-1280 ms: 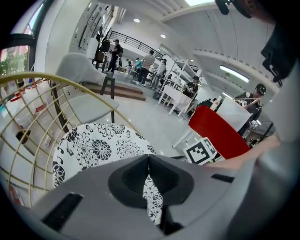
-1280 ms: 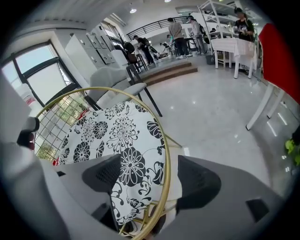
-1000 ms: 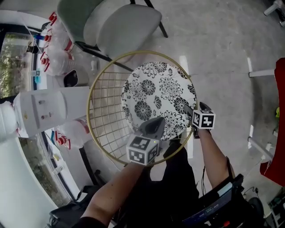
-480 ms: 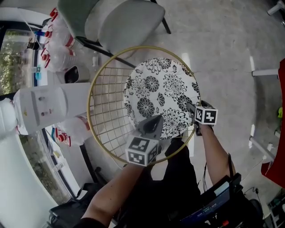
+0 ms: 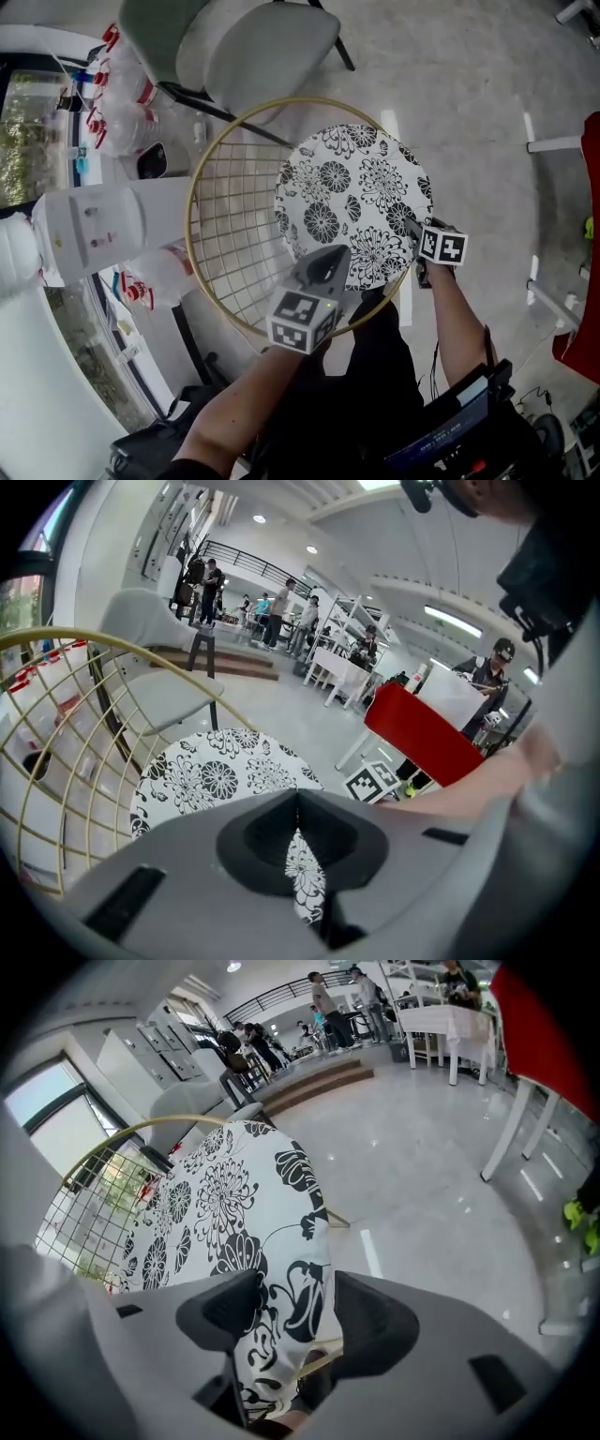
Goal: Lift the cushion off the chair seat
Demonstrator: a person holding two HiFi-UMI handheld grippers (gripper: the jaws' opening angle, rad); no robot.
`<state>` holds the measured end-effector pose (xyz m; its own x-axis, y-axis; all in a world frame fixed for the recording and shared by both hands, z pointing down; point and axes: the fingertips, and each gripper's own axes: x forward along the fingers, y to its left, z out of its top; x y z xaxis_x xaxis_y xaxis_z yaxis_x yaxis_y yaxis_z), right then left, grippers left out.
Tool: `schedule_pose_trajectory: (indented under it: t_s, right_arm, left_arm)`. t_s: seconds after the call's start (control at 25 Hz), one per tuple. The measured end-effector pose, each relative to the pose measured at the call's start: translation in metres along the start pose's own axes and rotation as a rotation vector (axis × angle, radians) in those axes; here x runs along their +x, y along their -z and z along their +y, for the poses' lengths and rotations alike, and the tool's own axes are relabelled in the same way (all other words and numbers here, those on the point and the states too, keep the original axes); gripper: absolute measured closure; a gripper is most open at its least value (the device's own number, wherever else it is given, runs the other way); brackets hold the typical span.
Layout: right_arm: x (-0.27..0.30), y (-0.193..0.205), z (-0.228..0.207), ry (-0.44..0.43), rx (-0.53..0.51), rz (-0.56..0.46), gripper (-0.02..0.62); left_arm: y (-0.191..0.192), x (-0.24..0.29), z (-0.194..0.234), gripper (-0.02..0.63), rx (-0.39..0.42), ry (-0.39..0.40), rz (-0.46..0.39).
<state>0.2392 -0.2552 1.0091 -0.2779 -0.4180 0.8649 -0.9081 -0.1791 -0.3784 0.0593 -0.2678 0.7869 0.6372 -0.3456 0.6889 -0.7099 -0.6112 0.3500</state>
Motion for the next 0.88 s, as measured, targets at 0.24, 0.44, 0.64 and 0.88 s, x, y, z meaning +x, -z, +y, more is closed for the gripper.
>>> schedule_pose_trajectory:
  t_s: [0.24,0.44,0.64,0.88]
  right_arm:
    - [-0.017,0.003,-0.024,0.01,0.03,0.014,0.383]
    - [-0.032,0.005,-0.015,0.052,0.038,0.001,0.435]
    - [-0.049,0.009,-0.016,0.054,0.08,-0.019,0.52]
    - [-0.085,0.004,-0.013,0.076,0.069,-0.065,0.546]
  left_arm:
    - [-0.01,0.002,-0.014,0.598,0.024,-0.044,-0.002]
    - [-0.018,-0.022,-0.005,0.597,0.028,-0.039,-0.018]
    - [-0.024,-0.035,-0.012,0.598,0.038,-0.019,-0.021]
    - [-0.035,-0.053,-0.033,0.598,0.063,0.0,-0.032]
